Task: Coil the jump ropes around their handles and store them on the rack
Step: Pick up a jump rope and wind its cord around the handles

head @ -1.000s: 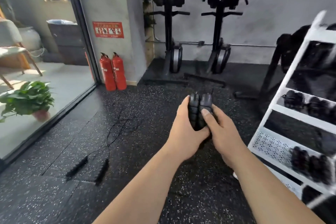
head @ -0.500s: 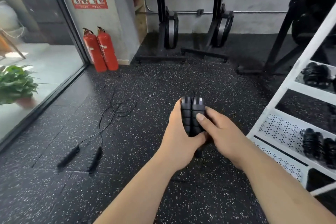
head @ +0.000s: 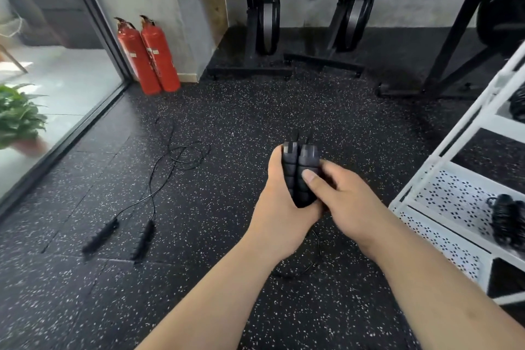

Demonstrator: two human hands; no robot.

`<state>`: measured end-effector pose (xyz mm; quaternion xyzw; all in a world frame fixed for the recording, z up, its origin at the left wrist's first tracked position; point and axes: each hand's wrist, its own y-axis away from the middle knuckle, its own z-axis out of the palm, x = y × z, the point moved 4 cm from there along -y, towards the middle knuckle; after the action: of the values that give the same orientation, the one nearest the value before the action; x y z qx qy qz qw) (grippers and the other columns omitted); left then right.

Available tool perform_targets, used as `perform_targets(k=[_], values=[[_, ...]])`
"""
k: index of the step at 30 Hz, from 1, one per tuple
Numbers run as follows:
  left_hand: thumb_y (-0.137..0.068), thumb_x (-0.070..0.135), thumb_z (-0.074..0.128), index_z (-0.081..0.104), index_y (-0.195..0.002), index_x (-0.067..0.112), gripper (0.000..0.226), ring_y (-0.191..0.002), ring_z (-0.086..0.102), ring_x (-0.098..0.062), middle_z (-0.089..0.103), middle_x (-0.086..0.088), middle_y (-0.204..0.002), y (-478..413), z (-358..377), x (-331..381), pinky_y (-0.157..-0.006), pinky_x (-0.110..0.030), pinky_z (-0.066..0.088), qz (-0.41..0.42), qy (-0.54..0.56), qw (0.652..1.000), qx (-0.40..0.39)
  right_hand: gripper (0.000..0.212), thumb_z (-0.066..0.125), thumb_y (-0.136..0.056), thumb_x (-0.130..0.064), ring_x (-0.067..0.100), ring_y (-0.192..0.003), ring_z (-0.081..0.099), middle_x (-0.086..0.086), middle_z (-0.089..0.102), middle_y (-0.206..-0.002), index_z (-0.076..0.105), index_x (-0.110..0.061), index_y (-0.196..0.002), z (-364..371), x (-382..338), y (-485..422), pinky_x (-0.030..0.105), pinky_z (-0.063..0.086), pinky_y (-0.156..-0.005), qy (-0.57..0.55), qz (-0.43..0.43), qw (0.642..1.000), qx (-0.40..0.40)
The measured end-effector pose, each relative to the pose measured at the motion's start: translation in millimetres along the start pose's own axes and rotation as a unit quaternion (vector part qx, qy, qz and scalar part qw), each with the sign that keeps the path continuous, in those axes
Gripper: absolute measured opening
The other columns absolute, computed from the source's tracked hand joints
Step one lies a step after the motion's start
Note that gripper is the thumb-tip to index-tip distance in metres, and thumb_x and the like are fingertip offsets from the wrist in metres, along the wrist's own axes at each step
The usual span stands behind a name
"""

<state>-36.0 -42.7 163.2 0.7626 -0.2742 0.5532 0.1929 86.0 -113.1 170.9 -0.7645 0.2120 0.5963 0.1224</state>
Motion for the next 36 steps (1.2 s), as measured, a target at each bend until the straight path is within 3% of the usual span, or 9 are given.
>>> perform_targets(k=[6, 10, 15, 18, 23, 26, 29, 32, 36], values=[[-0.089, 0.017, 0.080, 0.017, -0.146, 0.066, 0.099, -0.093, 0.072, -0.005, 0.068, 0.023, -0.115, -1, 0, -2, -0.080, -0.035, 0.062, 0.007, -0.075, 0.997, -0.022, 0.022, 0.064, -0.106, -0.038, 0.009, -0.114, 0.072, -0.010, 0.080, -0.116, 0.075, -0.030, -0.123, -4, -2, -5, 0.037, 0.053, -0.103, -0.066, 0.028, 0.997, 0.004], [-0.083, 0.026, 0.080, 0.023, -0.139, 0.043, 0.081, -0.082, 0.068, -0.011, 0.065, 0.015, -0.102, -1, -3, -1, -0.074, -0.042, 0.060, 0.023, -0.190, 0.981, -0.041, 0.022, 0.071, -0.100, -0.044, 0.016, -0.104, 0.075, -0.004, 0.081, -0.103, 0.078, -0.023, -0.106, -4, 0, -6, 0.039, 0.057, -0.094, -0.074, 0.044, 0.994, 0.064], [-0.085, 0.046, 0.078, 0.034, -0.132, 0.031, 0.067, -0.108, 0.059, -0.021, 0.051, 0.009, -0.124, 2, -5, -3, -0.083, -0.041, 0.054, 0.035, -0.339, 0.940, -0.009, 0.020, 0.074, -0.098, -0.038, 0.009, -0.087, 0.076, -0.006, 0.081, -0.091, 0.077, -0.017, -0.098, 21, 11, 2, 0.023, 0.054, -0.070, -0.137, 0.093, 0.975, 0.145], [-0.087, 0.041, 0.077, 0.032, -0.128, 0.028, 0.063, -0.098, 0.065, -0.025, 0.053, 0.006, -0.122, 7, -3, -6, -0.071, -0.038, 0.048, 0.020, -0.381, 0.924, 0.012, 0.024, 0.076, -0.097, -0.040, 0.014, -0.088, 0.076, -0.003, 0.080, -0.089, 0.076, -0.016, -0.095, 33, 11, 5, 0.033, 0.058, -0.076, -0.152, 0.113, 0.969, 0.158], [-0.088, 0.035, 0.075, 0.034, -0.110, 0.032, 0.047, -0.076, 0.062, -0.016, 0.058, 0.012, -0.099, -5, -28, -10, -0.063, -0.037, 0.048, -0.005, -0.353, 0.934, 0.052, 0.051, 0.048, -0.106, -0.062, 0.016, -0.091, 0.075, -0.002, 0.079, -0.093, 0.075, -0.019, -0.104, 10, -3, -3, 0.035, 0.057, -0.083, 0.000, 0.091, 0.991, 0.103], [-0.087, 0.026, 0.070, 0.037, -0.107, 0.032, 0.039, -0.078, 0.061, -0.015, 0.056, 0.012, -0.094, -13, -52, -13, -0.068, -0.040, 0.055, -0.007, -0.359, 0.932, 0.049, 0.025, 0.056, -0.108, -0.032, 0.010, -0.105, 0.068, -0.010, 0.067, -0.121, 0.060, -0.027, -0.132, -22, -12, -6, 0.037, 0.056, -0.095, 0.200, 0.000, 0.962, 0.186], [-0.084, 0.023, 0.068, 0.040, -0.109, 0.035, 0.039, -0.085, 0.060, -0.020, 0.057, 0.012, -0.099, -13, -57, -13, -0.074, -0.040, 0.054, 0.032, -0.367, 0.930, 0.002, 0.072, 0.068, -0.099, -0.014, -0.004, -0.107, 0.055, -0.021, 0.044, -0.153, 0.037, -0.040, -0.158, -14, -12, -7, 0.033, 0.045, -0.111, 0.298, -0.055, 0.951, 0.064], [-0.083, 0.023, 0.069, 0.044, -0.115, 0.037, 0.043, -0.095, 0.057, -0.020, 0.055, 0.014, -0.106, -10, -50, -11, -0.082, -0.041, 0.052, 0.072, -0.368, 0.925, -0.055, 0.063, 0.062, -0.100, -0.010, -0.003, -0.094, 0.065, -0.019, 0.066, -0.128, 0.046, -0.048, -0.148, 2, -4, -8, 0.021, 0.053, -0.084, 0.302, -0.065, 0.951, -0.020], [-0.085, 0.024, 0.068, 0.050, -0.122, 0.035, 0.042, -0.104, 0.056, -0.019, 0.057, 0.014, -0.110, -12, -51, -11, -0.090, -0.039, 0.047, 0.082, -0.416, 0.906, -0.021, 0.035, 0.051, -0.107, -0.012, 0.009, -0.071, 0.066, -0.009, 0.068, -0.088, 0.057, -0.040, -0.127, 5, 0, -10, 0.033, 0.053, -0.064, 0.309, -0.055, 0.949, -0.026]])
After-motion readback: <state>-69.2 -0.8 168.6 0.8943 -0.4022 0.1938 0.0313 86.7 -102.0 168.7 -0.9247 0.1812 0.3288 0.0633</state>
